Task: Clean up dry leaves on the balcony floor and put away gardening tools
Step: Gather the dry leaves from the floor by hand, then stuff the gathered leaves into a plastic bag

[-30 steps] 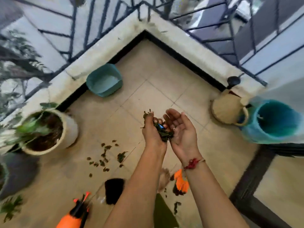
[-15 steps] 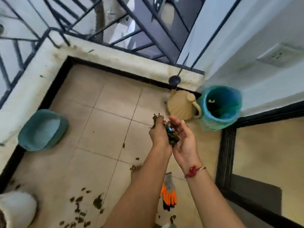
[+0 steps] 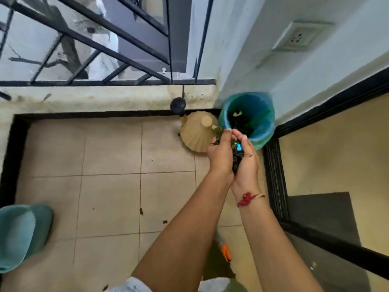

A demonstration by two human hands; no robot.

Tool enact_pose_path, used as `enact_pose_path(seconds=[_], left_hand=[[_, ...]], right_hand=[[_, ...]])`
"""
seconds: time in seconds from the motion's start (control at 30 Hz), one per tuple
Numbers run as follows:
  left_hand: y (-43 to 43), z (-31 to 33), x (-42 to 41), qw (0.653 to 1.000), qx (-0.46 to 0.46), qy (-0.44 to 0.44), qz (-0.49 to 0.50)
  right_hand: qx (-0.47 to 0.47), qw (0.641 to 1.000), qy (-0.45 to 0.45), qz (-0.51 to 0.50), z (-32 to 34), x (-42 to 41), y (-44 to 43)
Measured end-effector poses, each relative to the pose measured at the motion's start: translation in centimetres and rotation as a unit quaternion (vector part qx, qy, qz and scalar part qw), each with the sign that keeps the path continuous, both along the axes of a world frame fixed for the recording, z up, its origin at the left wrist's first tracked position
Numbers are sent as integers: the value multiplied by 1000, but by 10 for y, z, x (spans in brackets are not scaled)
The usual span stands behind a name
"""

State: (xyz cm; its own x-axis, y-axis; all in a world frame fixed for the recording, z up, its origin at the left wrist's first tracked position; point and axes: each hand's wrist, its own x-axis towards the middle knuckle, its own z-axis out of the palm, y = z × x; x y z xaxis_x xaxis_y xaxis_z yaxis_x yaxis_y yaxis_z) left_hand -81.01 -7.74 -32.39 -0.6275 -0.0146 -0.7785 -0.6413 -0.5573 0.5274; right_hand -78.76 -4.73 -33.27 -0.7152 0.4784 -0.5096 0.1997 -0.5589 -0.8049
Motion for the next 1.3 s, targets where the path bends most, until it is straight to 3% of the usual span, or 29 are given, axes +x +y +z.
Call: enact_pose_path(seconds=[0.23, 0.37, 0.53, 0.77, 1.03, 1.3], left_hand=[[65, -45, -49, 997, 5, -29, -65], [101, -90, -84, 995, 23, -52, -77], [142, -154, -123, 989, 68, -104, -85], [157, -188, -153, 978, 150, -102, -107], [155, -207, -160, 973, 190, -131, -8], [134, -191, -142, 961, 219, -132, 103]], right_hand=[[-7, 998, -58, -28, -54, -42, 73], [-74, 993, -92, 19, -101, -77, 111], [-213, 970, -99, -55, -162, -112, 159], [-176, 971, -156, -35, -188, -143, 205], [-177, 962, -192, -78, -207, -156, 226], [-191, 958, -168, -135, -176, -138, 215]])
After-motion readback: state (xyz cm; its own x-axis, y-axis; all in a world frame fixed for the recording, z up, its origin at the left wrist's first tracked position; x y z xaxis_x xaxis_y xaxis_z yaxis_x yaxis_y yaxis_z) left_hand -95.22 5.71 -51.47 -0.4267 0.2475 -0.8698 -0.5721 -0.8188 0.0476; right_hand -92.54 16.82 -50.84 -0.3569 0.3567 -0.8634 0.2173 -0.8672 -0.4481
